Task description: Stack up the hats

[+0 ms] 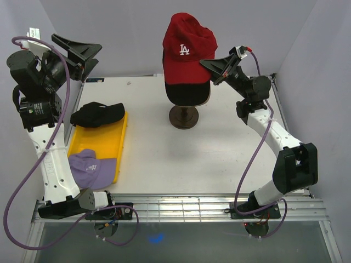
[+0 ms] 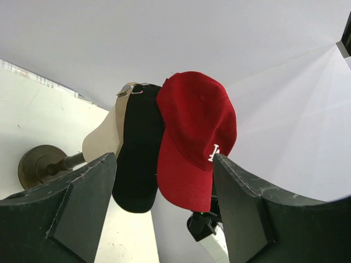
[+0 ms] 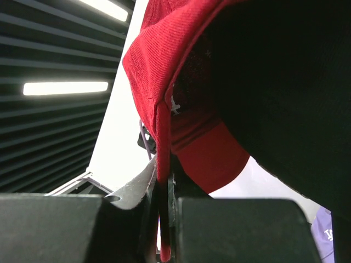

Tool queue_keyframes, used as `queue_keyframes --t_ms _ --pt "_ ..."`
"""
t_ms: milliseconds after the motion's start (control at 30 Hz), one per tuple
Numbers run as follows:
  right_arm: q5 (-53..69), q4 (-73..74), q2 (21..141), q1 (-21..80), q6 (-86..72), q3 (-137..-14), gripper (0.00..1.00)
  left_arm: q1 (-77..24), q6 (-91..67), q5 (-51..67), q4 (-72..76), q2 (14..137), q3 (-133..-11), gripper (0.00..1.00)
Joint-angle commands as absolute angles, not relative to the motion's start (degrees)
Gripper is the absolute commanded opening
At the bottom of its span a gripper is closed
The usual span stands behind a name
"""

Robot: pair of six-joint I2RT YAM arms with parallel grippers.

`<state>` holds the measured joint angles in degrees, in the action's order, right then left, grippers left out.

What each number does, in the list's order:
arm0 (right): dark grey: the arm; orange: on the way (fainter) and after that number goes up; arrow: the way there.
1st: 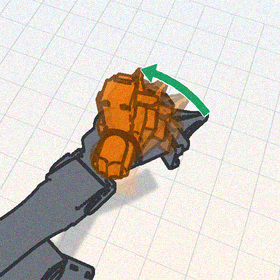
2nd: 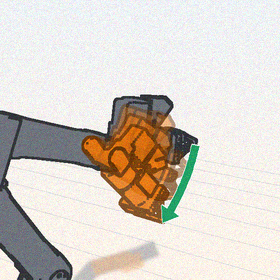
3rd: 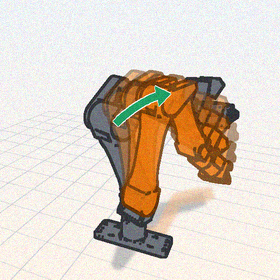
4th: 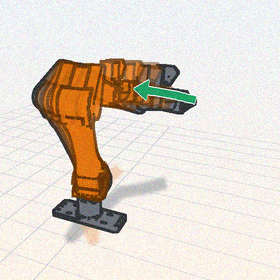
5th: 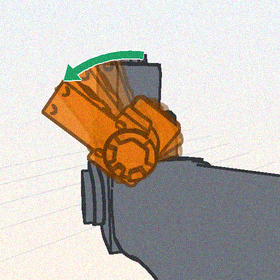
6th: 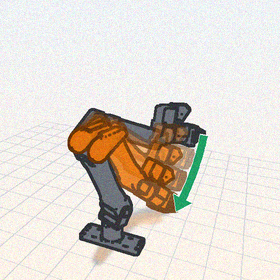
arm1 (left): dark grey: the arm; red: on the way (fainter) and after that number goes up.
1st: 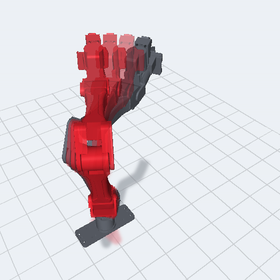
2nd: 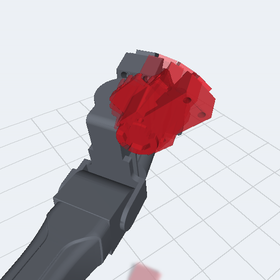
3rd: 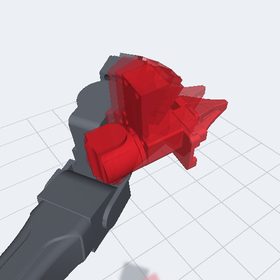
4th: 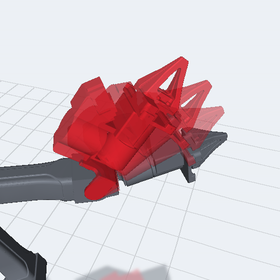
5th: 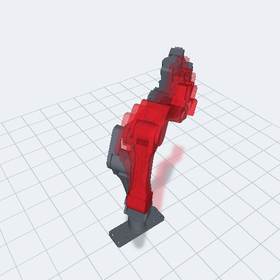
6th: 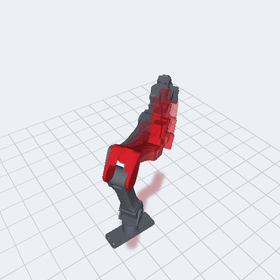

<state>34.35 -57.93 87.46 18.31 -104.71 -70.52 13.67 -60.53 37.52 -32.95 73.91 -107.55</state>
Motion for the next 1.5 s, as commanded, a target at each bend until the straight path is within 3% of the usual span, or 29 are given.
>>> queue_keyframes --t_ms 0,167,567,1100,1467 --pt "34.4 -64.8 85.4 17.7 -107.4 -70.0 0.08 13.3 -59.9 37.9 -32.4 72.4 -107.3 0.81" --pt "34.6 -64.2 86.5 17.3 -108.1 -71.3 0.08 13.2 -59.9 37.8 -32.4 72.3 -107.2 0.81" --pt "35.7 -60.6 94.2 17.3 -110.0 -88.5 0.08 13.2 -59.7 37.9 -32.4 72.6 -107.4 0.81" --pt "36.7 -66.2 94.4 17.6 -111.8 -81.2 0.08 12.9 -59.3 38.1 -32.5 72.9 -107.6 0.8" --pt "35.9 -71.0 91.7 17.4 -113.7 -68.1 0.08 12.2 -59.2 38.1 -32.5 73.1 -106.3 0.79"
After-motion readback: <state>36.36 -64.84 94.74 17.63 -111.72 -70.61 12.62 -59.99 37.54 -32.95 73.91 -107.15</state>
